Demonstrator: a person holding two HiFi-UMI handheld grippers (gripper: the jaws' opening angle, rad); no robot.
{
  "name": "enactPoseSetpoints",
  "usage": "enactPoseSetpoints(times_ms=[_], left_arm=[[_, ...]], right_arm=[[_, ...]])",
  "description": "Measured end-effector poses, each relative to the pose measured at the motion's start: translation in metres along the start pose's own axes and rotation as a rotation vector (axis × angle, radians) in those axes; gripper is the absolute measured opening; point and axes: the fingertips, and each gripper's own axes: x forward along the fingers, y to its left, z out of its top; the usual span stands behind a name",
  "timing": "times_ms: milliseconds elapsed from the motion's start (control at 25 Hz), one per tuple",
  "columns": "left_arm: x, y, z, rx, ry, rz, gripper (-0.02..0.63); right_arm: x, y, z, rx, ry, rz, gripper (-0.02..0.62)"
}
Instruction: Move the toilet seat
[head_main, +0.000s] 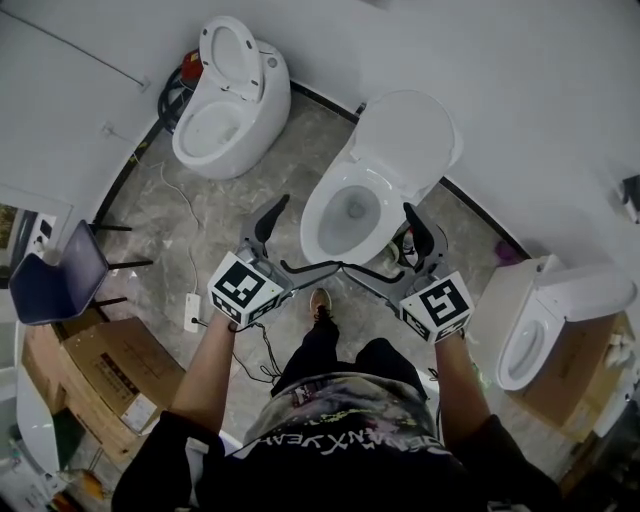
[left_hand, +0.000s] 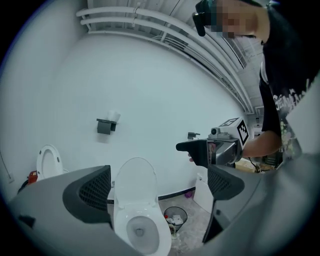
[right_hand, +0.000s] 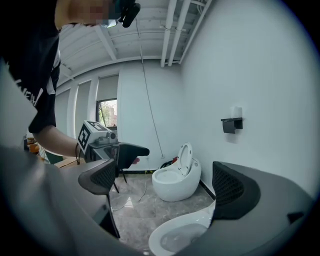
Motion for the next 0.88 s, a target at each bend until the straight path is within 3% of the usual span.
enactPoseSetpoints(times_ms=[400, 640, 880], left_arm=[[0.018, 0.038, -0.027, -0.033, 0.032, 0.005, 0.583], [0.036, 0.060, -0.057, -0.139, 0.038, 0.053, 0.581], [0.060, 0.069, -0.114, -0.239, 0.084, 0.103, 0.581]], right_arm=[[0.035, -0.025, -0.020, 0.041, 0.028, -0.027, 0.586], [0.053, -0.048, -0.048, 0.080, 0.054, -0.038, 0.586], [0.070, -0.069, -0.105, 0.088, 0.115, -0.056, 0.586]])
